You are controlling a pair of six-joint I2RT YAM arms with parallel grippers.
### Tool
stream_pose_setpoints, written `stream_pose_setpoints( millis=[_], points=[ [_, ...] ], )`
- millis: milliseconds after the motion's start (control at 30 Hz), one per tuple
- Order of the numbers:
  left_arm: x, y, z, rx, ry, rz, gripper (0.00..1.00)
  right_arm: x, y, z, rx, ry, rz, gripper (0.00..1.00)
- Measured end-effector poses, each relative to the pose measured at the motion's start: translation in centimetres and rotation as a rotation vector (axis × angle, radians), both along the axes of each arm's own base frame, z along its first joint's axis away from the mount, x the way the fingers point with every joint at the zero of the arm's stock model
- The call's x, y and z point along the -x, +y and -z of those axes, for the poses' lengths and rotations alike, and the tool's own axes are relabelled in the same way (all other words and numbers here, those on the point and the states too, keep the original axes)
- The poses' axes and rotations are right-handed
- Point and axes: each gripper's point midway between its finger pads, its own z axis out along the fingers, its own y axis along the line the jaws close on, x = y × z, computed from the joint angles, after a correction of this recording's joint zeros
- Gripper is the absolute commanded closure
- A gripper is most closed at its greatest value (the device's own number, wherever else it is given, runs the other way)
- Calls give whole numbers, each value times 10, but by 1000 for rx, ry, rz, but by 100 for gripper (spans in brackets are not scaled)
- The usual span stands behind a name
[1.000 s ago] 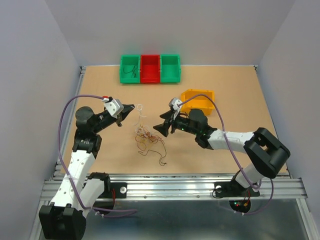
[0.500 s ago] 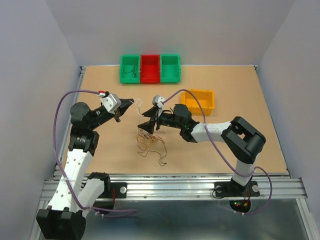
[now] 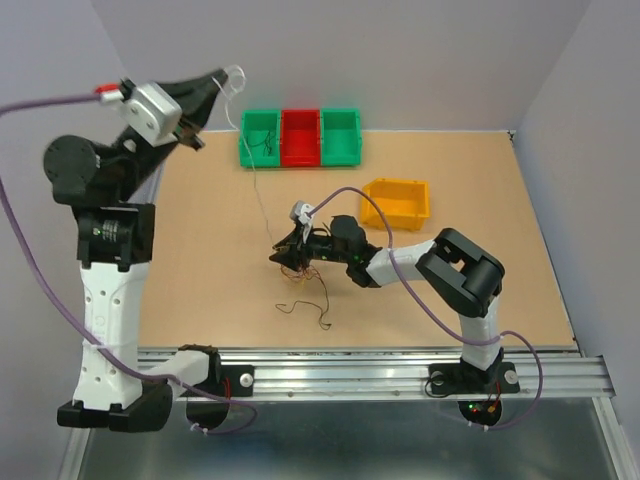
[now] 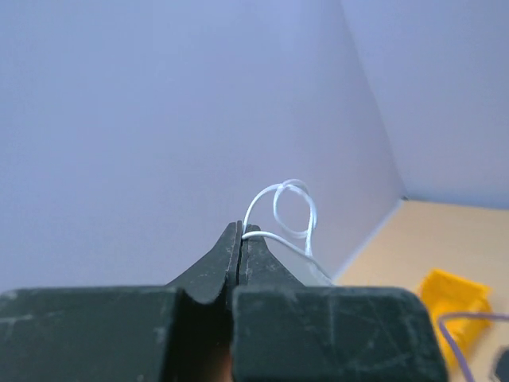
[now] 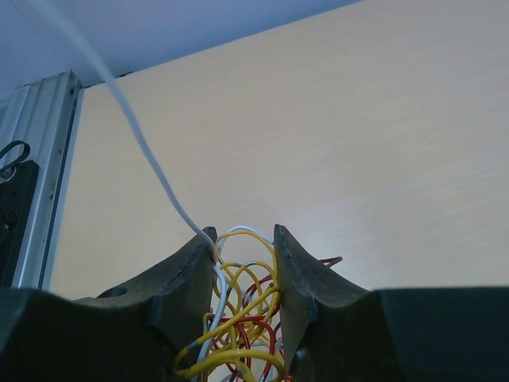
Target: Untangle the cables
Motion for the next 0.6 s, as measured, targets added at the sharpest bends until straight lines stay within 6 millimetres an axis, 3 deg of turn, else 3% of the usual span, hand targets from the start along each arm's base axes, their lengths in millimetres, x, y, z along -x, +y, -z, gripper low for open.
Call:
stream_pose_setpoints(
  millis=[33, 133, 233, 300, 400, 600],
  points=[
    [2, 4, -29, 18, -43, -21, 100, 0, 0, 0, -1, -2, 1, 61],
    [9, 15, -90, 79, -154, -75, 100, -1, -2, 2, 4, -1, 15, 60],
    [15, 20, -108, 118, -181, -96, 100, 1, -9, 9, 21, 7, 32, 60],
    [8, 20, -101, 127, -153, -92, 100, 2, -14, 11, 29, 9, 42, 59],
    [-7, 20, -81, 133, -103, -101, 100, 5, -20, 7, 28, 3, 55, 43],
    [-76, 15, -12, 119, 83, -131, 100, 8, -42, -26, -12, -46, 127, 38]
  ],
)
